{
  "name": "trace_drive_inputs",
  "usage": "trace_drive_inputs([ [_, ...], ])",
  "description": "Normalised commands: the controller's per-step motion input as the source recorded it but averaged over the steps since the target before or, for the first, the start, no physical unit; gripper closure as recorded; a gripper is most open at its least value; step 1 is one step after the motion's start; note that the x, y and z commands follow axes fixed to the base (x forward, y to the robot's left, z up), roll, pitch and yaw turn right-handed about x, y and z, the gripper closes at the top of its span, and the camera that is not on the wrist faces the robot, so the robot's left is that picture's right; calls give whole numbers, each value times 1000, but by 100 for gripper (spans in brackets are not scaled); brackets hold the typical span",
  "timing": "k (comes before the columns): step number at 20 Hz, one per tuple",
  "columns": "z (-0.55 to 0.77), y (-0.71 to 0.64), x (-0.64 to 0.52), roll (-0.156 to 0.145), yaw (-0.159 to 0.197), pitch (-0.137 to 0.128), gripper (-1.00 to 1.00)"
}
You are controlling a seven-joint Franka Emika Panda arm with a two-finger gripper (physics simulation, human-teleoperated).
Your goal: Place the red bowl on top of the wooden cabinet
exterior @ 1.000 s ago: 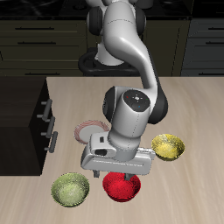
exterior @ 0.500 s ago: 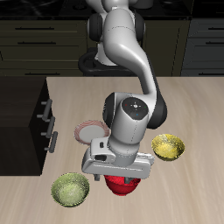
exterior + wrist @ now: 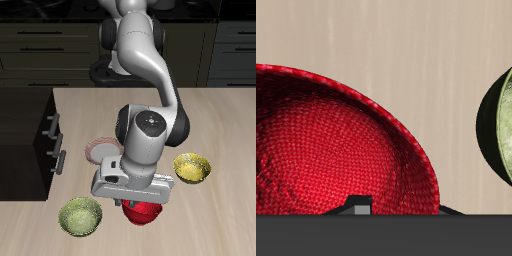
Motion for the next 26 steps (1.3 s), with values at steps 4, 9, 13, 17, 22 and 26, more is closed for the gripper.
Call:
trace_drive_inputs([
  [4,13,-39,-39,0,-2,-3,100],
  [9,2,-2,-38,6,12,-8,100],
  [13,186,82,-94,13,30,-32,100],
  [17,310,-25,-99,9,14,-46,100],
  [22,263,-18,-113,11,23,-36,100],
  [26,364,-37,-223,12,26,-55,100],
])
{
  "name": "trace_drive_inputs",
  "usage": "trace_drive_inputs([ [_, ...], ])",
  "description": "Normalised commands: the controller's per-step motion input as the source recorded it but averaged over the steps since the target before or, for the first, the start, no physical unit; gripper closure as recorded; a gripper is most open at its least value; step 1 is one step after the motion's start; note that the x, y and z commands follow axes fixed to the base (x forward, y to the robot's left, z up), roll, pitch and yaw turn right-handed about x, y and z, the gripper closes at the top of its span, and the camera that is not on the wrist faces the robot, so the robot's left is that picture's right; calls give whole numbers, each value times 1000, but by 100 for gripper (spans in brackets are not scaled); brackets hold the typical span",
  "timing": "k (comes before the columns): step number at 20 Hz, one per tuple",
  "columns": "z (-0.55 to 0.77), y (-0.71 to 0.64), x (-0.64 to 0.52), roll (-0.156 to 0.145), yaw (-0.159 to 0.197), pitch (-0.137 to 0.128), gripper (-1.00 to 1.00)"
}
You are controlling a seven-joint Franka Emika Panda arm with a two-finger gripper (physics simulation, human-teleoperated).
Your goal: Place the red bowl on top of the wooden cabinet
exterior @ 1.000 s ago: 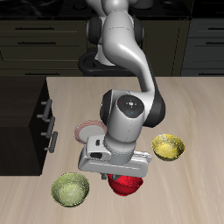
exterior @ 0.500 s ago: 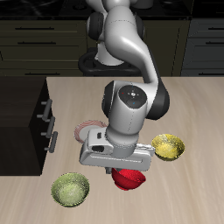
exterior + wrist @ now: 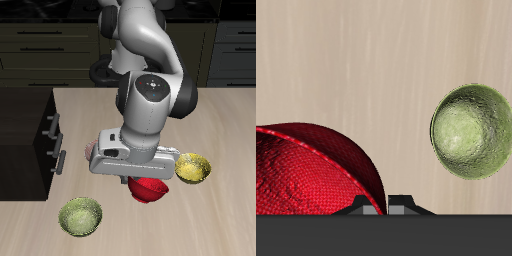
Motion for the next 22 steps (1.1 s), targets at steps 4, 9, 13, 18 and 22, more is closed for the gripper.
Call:
trace_drive_inputs([
  [4,384,1,-218,30,21,-50,100],
  [9,608,-54,-302,16,-2,-76,100],
  [13,514,-20,-257,20,-5,-67,100],
  [18,394,-73,-167,-13,0,-39,100],
  [22,396,-22,-201,13,-6,-51,100],
])
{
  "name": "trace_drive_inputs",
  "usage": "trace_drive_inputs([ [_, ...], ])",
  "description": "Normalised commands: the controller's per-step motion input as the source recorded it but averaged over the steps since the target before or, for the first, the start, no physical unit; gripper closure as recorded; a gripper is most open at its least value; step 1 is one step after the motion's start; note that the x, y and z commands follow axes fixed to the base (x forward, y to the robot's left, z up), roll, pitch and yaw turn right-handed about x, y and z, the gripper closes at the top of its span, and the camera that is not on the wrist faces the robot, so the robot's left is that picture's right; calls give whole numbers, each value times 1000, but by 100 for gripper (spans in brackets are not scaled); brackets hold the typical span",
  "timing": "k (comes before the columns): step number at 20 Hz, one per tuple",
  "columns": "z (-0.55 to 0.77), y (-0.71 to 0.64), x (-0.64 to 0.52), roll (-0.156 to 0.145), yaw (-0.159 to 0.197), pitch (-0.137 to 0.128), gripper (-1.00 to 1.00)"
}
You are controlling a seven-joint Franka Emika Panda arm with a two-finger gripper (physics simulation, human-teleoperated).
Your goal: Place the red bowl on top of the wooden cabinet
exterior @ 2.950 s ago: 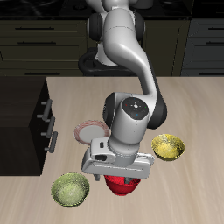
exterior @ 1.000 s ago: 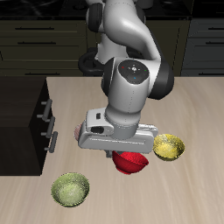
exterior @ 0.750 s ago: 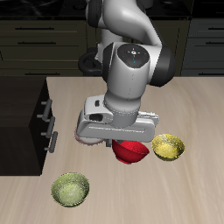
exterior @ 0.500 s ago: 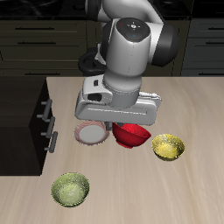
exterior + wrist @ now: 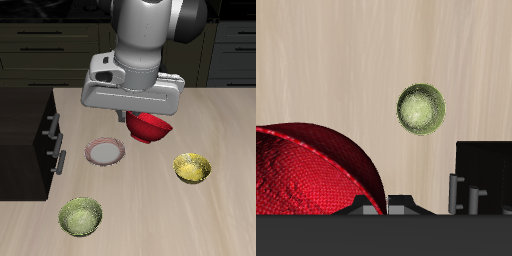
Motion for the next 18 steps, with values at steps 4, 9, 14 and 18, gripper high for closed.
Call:
trace_drive_inputs([
  [4,350,-13,-166,-6,4,-43,100],
  [9,88,-52,-70,-3,5,-10,100],
  [14,51,-119,-136,-10,14,-4,100],
  [18,98,-187,-216,-21,-9,-9,100],
])
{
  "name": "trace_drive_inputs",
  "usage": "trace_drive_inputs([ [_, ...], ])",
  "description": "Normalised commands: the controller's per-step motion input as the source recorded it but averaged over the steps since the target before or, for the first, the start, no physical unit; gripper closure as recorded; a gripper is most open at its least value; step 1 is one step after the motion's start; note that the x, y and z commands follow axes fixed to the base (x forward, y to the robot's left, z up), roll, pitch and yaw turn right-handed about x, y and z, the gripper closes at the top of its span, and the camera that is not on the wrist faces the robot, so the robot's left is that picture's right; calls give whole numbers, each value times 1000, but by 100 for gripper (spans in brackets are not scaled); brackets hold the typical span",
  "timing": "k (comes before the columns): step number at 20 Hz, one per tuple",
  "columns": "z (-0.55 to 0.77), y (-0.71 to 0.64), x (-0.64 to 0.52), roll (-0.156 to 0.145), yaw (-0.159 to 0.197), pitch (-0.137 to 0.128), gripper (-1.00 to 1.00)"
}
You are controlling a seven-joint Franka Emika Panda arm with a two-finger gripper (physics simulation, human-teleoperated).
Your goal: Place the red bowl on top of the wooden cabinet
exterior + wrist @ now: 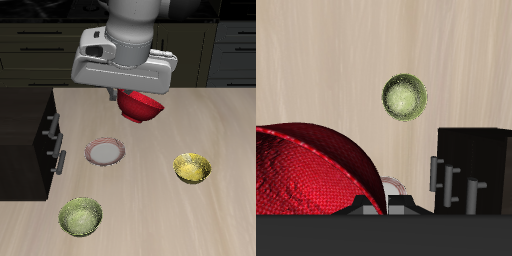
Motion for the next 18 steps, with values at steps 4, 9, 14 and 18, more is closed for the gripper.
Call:
trace_drive_inputs([
  [4,131,-225,-239,-22,7,-21,100],
  [9,147,-306,-250,-37,13,-23,100],
  [14,126,-310,-92,-38,0,-13,100],
  [18,194,-207,-133,-16,-3,-45,100],
])
